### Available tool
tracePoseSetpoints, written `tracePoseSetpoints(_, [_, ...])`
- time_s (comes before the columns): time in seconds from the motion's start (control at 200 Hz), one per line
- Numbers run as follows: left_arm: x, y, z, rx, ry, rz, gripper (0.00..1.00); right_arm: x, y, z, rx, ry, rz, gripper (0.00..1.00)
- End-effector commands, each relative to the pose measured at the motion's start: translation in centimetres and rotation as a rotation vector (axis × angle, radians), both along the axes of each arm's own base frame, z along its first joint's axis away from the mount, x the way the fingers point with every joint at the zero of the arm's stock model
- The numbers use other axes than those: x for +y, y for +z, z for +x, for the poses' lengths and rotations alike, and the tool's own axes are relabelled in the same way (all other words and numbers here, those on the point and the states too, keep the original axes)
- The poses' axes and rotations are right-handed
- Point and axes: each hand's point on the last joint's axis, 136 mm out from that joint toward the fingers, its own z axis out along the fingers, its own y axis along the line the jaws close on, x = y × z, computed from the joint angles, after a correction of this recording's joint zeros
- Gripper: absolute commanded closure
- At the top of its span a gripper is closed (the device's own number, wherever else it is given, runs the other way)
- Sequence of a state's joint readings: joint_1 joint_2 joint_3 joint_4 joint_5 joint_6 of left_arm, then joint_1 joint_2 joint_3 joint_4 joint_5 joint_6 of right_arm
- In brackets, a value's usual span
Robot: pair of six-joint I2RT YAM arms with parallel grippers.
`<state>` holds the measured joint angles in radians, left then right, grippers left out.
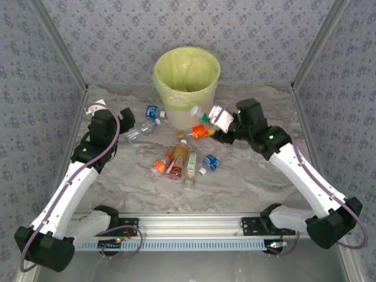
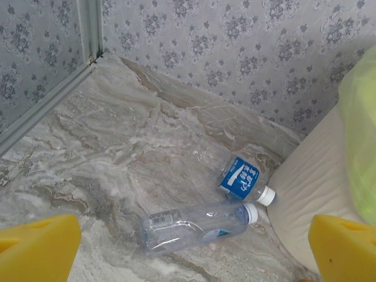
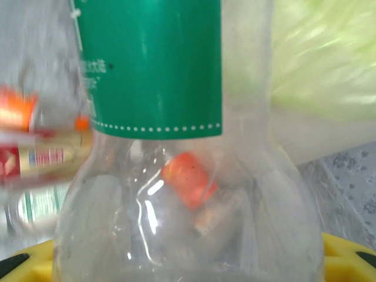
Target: Put the plastic bottles in the bin
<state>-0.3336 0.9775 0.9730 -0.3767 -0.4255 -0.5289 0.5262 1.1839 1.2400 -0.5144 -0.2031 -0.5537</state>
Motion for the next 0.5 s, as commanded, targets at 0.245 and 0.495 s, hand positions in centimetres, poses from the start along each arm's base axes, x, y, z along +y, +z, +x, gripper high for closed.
tracePoseSetpoints(0.245, [-1.4,-3.4,-2.6,0.164,-0.12,-0.025,0.0,1.9,17.5,8.4,0.01,-0.185,0.715,0.55])
tracePoseSetpoints(0.495, [-4.4,-6.9,-4.0,0.296,-0.268,-0.124,0.0,3.5,16.5,16.3,0.026,-0.331,0.721,0.52])
